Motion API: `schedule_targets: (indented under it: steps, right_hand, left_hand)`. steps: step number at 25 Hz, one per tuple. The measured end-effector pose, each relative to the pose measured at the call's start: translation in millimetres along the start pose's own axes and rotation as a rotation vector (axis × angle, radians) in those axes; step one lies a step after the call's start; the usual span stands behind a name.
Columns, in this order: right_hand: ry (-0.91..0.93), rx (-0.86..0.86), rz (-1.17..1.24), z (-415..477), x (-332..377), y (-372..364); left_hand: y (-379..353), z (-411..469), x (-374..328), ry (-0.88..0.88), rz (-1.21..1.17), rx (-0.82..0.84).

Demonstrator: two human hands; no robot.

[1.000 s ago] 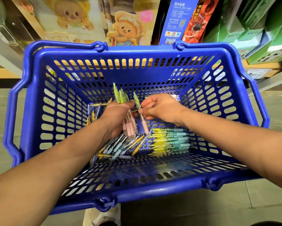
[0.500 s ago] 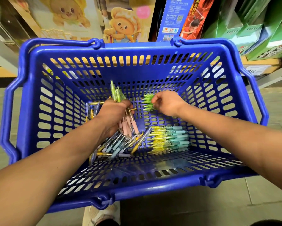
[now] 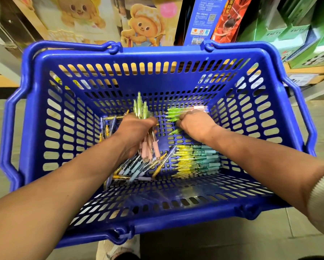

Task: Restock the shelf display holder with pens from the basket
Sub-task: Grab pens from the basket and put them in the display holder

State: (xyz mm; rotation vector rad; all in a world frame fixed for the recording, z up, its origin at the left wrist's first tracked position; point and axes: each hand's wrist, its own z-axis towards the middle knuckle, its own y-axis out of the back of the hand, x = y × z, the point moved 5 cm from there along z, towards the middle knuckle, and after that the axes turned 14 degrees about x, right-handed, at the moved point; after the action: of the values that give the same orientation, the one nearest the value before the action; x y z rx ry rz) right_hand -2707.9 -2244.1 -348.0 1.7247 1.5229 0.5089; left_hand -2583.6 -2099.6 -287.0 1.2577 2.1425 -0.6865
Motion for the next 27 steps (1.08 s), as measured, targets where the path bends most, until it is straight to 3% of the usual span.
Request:
schedule_targets:
  steps: [4, 8, 12, 15, 21, 27]
  right_hand:
    - [0.008, -0.023, 0.266, -8, -14, 7]
    - [-0.008, -0.068, 0.881, -28, -17, 29]
    - [0.079, 0.027, 1.541, -51, -3, 46]
    - [0.153, 0.012, 1.834, -64, 6, 56]
    - [0.063, -0.051, 2.009, -102, 23, 75]
    - [-0.017, -0.123, 2.079, -194, 22, 130]
  left_hand:
    - [-4, 0, 2, 0.003, -0.086, 0.029]
    - [-6, 0, 2, 0.005, -0.159, 0.054]
    - [-7, 2, -3, -0.057, -0.23, 0.065]
    - [-11, 0, -7, -0.078, -0.24, 0.132]
    - [-22, -38, -25, -0.015, -0.157, 0.233]
    - [-37, -130, -73, 0.052, -0.181, 0.123]
